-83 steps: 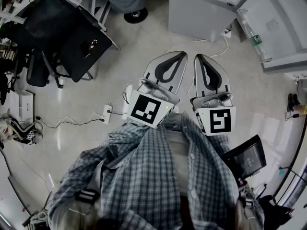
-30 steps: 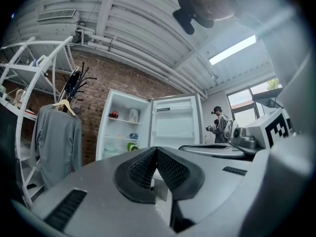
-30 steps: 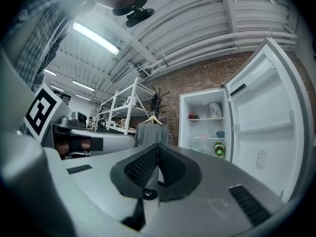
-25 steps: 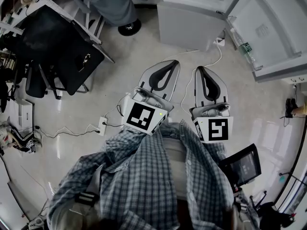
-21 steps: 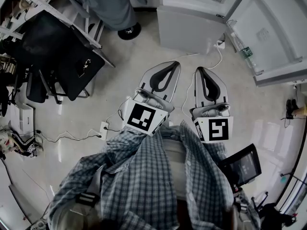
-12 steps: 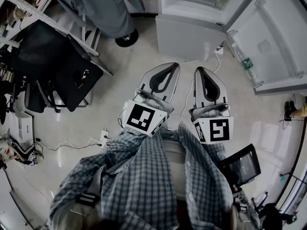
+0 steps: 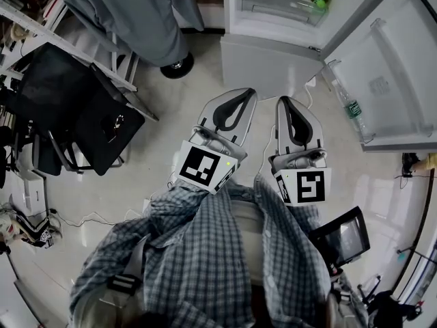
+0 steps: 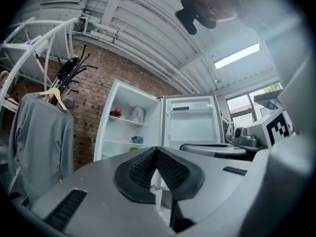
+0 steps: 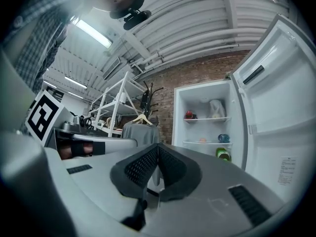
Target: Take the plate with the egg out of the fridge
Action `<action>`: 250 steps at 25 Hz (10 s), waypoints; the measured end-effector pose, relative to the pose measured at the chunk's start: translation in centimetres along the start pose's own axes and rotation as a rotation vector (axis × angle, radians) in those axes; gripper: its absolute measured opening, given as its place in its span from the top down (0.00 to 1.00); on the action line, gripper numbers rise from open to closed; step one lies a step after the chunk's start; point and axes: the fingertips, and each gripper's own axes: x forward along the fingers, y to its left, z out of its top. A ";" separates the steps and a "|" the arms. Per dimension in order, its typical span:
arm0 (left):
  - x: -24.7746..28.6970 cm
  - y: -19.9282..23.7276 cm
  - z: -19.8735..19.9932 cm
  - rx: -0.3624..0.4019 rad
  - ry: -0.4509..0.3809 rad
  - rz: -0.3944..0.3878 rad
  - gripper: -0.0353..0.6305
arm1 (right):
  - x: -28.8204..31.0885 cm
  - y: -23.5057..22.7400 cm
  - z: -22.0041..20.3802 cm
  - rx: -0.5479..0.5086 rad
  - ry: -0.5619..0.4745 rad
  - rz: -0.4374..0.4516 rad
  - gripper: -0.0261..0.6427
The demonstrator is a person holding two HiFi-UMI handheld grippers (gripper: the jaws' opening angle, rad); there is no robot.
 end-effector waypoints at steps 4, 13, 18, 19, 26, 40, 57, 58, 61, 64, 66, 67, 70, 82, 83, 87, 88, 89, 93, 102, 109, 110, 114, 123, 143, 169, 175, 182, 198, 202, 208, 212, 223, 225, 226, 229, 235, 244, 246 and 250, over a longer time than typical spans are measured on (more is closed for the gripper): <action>1.1 1.6 -0.2 0.001 -0.002 -0.011 0.94 | 1.7 -0.4 -0.3 -0.006 -0.004 -0.013 0.95; 2.6 3.0 -0.3 0.005 -0.005 -0.036 0.94 | 3.3 -1.2 -0.9 -0.001 0.006 -0.039 0.95; 3.1 3.6 -0.6 0.002 -0.004 -0.035 0.94 | 4.0 -1.4 -1.6 0.009 0.021 -0.038 0.95; 3.2 3.7 -0.7 0.001 -0.004 -0.033 0.94 | 4.2 -1.5 -1.6 0.011 0.022 -0.035 0.95; 4.7 5.1 -0.7 0.005 -0.013 -0.006 0.94 | 6.4 -2.6 -1.7 0.004 0.014 -0.003 0.95; 12.7 9.0 -1.7 0.004 -0.013 0.035 0.94 | 13.7 -8.3 -3.1 0.009 0.012 0.051 0.95; 29.5 15.7 -2.9 -0.005 -0.009 0.104 0.94 | 25.9 -21.1 -5.2 -0.039 0.063 0.092 0.95; 30.1 15.8 -2.9 -0.013 -0.006 0.104 0.94 | 26.4 -21.5 -5.1 -0.046 0.064 0.093 0.95; 31.5 16.3 -2.9 -0.022 -0.001 0.111 0.94 | 27.6 -22.4 -5.1 -0.077 0.074 0.105 0.95; 33.0 16.4 -2.9 -0.027 0.001 0.103 0.94 | 28.3 -23.6 -5.2 -0.097 0.083 0.095 0.95; 33.8 16.3 -2.9 -0.035 0.005 0.086 0.94 | 28.6 -24.4 -5.2 -0.113 0.088 0.077 0.95; 34.2 16.4 -3.0 -0.043 0.010 0.075 0.94 | 28.9 -24.7 -5.1 -0.122 0.092 0.070 0.95; 35.5 16.5 -3.0 -0.067 0.019 0.041 0.94 | 29.5 -25.6 -5.2 -0.179 0.116 0.058 0.95; 38.7 19.6 -2.1 -0.088 0.027 -0.038 0.94 | 35.1 -28.1 -5.6 -0.349 0.201 -0.015 0.95; 38.6 20.2 -2.0 -0.092 0.026 -0.033 0.94 | 35.8 -28.1 -5.6 -0.375 0.207 -0.017 0.95; 38.5 21.0 -1.9 -0.105 0.025 -0.024 0.94 | 37.8 -29.0 -6.2 -0.501 0.231 -0.042 0.95; 38.5 21.1 -1.9 -0.109 0.026 -0.023 0.94 | 38.3 -29.3 -6.4 -0.542 0.242 -0.045 0.95; 38.5 21.2 -2.0 -0.113 0.027 -0.023 0.94 | 38.9 -29.5 -6.8 -0.585 0.257 -0.044 0.95; 38.4 21.8 -2.1 -0.119 0.028 -0.021 0.94 | 41.0 -29.7 -7.8 -0.772 0.309 -0.031 0.95; 38.0 23.1 -2.0 -0.104 0.029 0.036 0.94 | 44.1 -32.2 -9.5 -1.038 0.402 -0.049 0.93; 37.9 23.6 -2.2 -0.116 0.034 0.047 0.94 | 45.6 -32.7 -10.2 -1.128 0.424 -0.039 0.85; 37.9 23.6 -2.2 -0.118 0.035 0.047 0.94 | 45.8 -32.7 -10.1 -1.143 0.422 -0.044 0.85; 38.0 23.8 -2.3 -0.121 0.036 0.052 0.94 | 46.4 -33.2 -10.1 -1.200 0.428 -0.071 0.85; 38.4 24.3 -2.4 -0.138 0.031 0.057 0.94 | 47.0 -33.0 -9.9 -1.255 0.435 -0.053 0.89; 40.2 23.7 -2.7 -0.258 0.077 -0.029 0.94 | 45.6 -32.5 -9.4 -1.280 0.444 -0.048 0.93; 45.9 23.5 -6.5 -0.813 0.077 -0.179 0.93 | 42.5 -32.8 -9.0 -1.292 0.438 -0.041 0.93; 46.3 24.3 -5.5 -0.969 -0.003 -0.214 0.87 | 42.2 -32.8 -9.1 -1.296 0.441 -0.043 0.93; 47.2 24.9 -6.3 -1.182 -0.024 -0.181 0.82 | 41.5 -32.8 -9.0 -1.305 0.437 -0.049 0.93; 47.9 26.2 -6.9 -1.327 -0.020 -0.108 0.82 | 40.4 -32.2 -8.7 -1.352 0.427 -0.059 0.93; 48.0 26.4 -7.1 -1.390 -0.030 -0.106 0.82 | 40.2 -32.2 -8.9 -1.385 0.425 -0.068 0.93; 47.9 26.7 -6.9 -1.422 -0.047 -0.074 0.83 | 40.1 -32.0 -8.8 -1.409 0.416 -0.062 0.93; 48.0 26.8 -6.8 -1.450 -0.047 -0.051 0.86 | 40.1 -32.0 -8.9 -1.413 0.417 -0.060 0.93; 48.1 27.2 -6.8 -1.468 -0.058 -0.025 0.88 | 39.5 -31.5 -8.7 -1.346 0.370 -0.044 0.93; 48.1 27.1 -7.0 -1.475 -0.056 -0.020 0.88 | 39.2 -31.6 -8.7 -1.301 0.370 -0.044 0.93; 48.1 27.1 -7.1 -1.482 -0.055 -0.018 0.88 | 39.1 -31.7 -8.7 -1.266 0.372 -0.046 0.93; 48.1 27.2 -7.3 -1.494 -0.059 -0.013 0.88 | 38.7 -32.0 -8.2 -1.093 0.370 -0.061 0.93; 47.8 27.5 -7.6 -1.511 -0.071 0.004 0.89 | 37.7 -34.3 -5.9 -0.397 0.303 -0.101 0.93; 47.6 27.9 -7.5 -1.554 -0.102 -0.004 0.89 | 37.2 -39.1 -5.5 0.713 0.102 -0.146 0.93; 47.7 28.0 -7.3 -1.558 -0.113 -0.012 0.89 | 37.4 -40.0 -5.7 0.938 0.054 -0.152 0.93; 47.4 28.2 -7.7 -1.565 -0.108 -0.003 0.89 | 38.0 -41.5 -7.1 1.166 0.016 -0.147 0.90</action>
